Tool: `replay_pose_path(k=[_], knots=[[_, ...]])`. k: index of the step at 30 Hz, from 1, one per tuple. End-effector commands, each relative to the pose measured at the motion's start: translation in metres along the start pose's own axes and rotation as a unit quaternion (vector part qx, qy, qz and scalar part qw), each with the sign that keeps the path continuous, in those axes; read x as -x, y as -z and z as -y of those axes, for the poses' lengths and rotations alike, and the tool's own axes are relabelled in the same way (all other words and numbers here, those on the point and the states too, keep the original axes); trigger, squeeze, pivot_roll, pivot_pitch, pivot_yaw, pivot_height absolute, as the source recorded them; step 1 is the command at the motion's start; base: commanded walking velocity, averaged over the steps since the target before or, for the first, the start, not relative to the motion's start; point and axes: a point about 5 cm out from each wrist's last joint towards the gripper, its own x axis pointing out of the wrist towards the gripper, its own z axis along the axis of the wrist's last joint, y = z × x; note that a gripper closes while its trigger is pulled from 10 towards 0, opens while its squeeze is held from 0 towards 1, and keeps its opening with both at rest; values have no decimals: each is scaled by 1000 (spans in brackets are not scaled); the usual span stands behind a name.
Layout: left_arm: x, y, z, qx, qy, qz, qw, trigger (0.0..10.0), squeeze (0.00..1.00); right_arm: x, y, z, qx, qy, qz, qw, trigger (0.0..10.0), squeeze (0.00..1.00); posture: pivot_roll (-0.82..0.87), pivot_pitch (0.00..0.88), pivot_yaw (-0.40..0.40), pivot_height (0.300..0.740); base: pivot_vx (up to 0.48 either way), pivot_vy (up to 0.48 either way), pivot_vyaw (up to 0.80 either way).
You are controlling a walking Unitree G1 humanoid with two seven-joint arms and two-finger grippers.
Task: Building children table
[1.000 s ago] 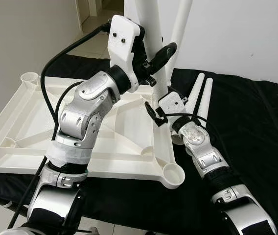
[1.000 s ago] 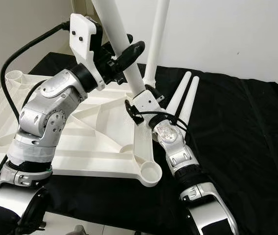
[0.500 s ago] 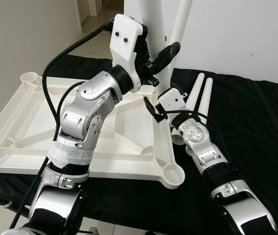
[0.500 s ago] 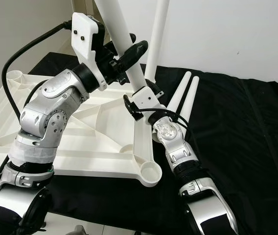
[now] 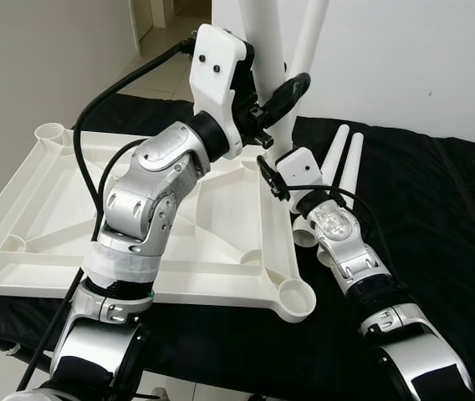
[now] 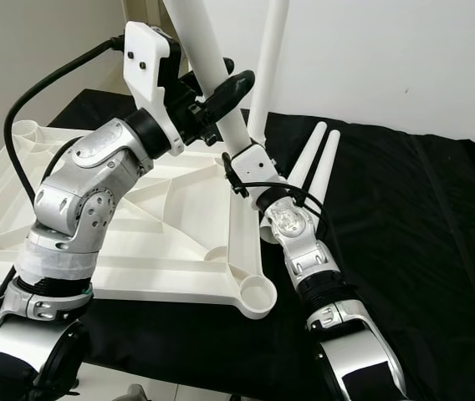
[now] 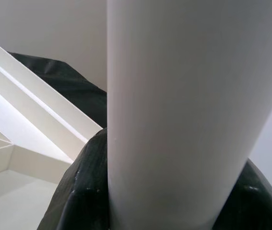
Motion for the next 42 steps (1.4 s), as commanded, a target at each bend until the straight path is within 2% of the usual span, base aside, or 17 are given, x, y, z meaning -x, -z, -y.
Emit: replay_pose_path(k=[1,2,3,5,6,11,16,17,20,23,26,28,29,31,35,37,42], knots=[[0,-6,5,2,6,21,1000,10000,0,-1,0,1,-9,7,3,1000,0,0,33,7,-34,740,0,0,0],[1,-7,6,7,10,25,1000,10000,0,-1,0,2,-15,10,3,1000,0,0,33,7,-34,740,0,0,0],[2,-7,4,29,5,28,999,10000,1000,0,2,4,-21,21,-4,1000,0,0,31,3,-35,740,0,0,0],[2,-7,4,29,5,28,999,10000,1000,0,2,4,-21,21,-4,1000,0,0,31,3,-35,740,0,0,0],[4,-7,6,44,16,31,998,10000,1000,0,3,6,-31,32,-10,999,10000,0,30,0,-34,740,0,0,0],[9,-7,15,61,60,30,996,10000,1000,0,9,17,-61,86,-38,994,10000,0,28,0,-32,740,0,0,0],[10,-3,14,49,53,23,997,10000,980,1,11,22,-85,112,-42,989,10000,0,25,0,-29,740,0,0,0],[10,-2,13,54,48,21,997,10000,0,1,10,23,-95,119,-41,987,10000,0,24,0,-29,740,0,0,0],[13,1,8,55,32,18,998,10000,0,2,10,27,-121,142,-39,982,10000,0,22,0,-28,740,0,0,0],[24,20,2,42,6,-19,999,10000,0,5,8,30,-167,162,-33,972,10000,0,19,0,-26,740,0,0,0],[31,34,-1,36,-6,-45,998,10000,0,7,6,31,-186,167,-25,968,10000,0,19,0,-25,740,0,0,0],[40,50,-1,29,-20,-73,997,10000,0,8,4,33,-187,169,-22,967,10000,0,18,0,-24,740,0,0,0],[40,50,-1,29,-20,-73,997,10000,0,8,4,33,-187,169,-22,967,10000,0,18,0,-24,740,0,0,0],[50,70,0,21,-22,-110,994,10000,0,9,4,37,-190,178,-23,965,10000,0,15,3,-23,740,0,0,0],[55,80,3,16,-17,-130,991,10000,0,9,3,39,-190,182,-22,965,10000,0,14,6,-21,740,0,0,0],[65,99,7,16,-11,-168,986,10000,0,10,3,43,-194,188,-26,962,10000,0,12,9,-15,740,0,0,0],[77,120,17,14,2,-206,978,10000,0,17,3,44,-196,188,-41,962,10000,0,9,14,-8,740,0,0,0]])
